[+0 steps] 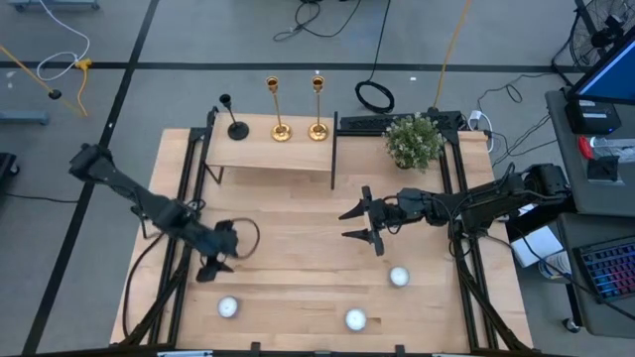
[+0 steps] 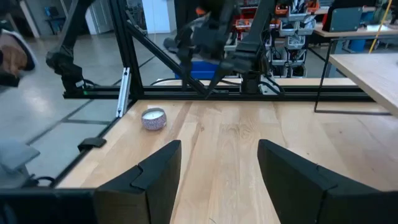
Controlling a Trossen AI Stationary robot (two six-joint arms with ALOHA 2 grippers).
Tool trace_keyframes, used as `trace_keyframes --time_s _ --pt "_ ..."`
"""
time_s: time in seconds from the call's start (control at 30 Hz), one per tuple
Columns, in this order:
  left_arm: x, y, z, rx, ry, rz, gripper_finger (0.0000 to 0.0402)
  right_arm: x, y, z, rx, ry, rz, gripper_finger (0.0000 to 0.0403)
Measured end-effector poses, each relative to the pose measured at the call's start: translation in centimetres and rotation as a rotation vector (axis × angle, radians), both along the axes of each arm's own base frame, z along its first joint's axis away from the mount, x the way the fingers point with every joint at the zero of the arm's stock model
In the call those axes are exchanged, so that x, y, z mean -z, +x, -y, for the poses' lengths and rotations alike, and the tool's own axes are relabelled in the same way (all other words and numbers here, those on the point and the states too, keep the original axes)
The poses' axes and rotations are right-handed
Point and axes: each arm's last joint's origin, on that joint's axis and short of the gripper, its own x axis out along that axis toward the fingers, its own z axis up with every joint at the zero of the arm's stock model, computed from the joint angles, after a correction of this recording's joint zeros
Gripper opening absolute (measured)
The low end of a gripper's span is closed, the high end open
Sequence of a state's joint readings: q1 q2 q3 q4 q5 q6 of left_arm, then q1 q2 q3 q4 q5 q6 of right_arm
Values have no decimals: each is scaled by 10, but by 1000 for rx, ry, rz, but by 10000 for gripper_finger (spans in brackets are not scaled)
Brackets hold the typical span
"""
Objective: Pick & Place candle stick holders
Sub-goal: Put the pink patterned scented candle on the shelf
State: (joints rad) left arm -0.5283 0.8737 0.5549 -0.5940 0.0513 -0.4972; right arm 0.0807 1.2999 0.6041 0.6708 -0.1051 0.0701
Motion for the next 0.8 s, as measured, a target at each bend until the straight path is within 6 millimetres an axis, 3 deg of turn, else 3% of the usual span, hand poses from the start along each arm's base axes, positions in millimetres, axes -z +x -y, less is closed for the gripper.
trace_keyframes --time_s 0.2,0.4,0.8 --pt "21 3 31 48 1 -121 234 0 0 0 -4 -39 10 210" --pt "30 7 58 83 -69 -114 234 -1 0 0 -4 -40 14 210" --pt "49 6 79 49 -42 -155 213 -1 0 0 -6 -56 17 210"
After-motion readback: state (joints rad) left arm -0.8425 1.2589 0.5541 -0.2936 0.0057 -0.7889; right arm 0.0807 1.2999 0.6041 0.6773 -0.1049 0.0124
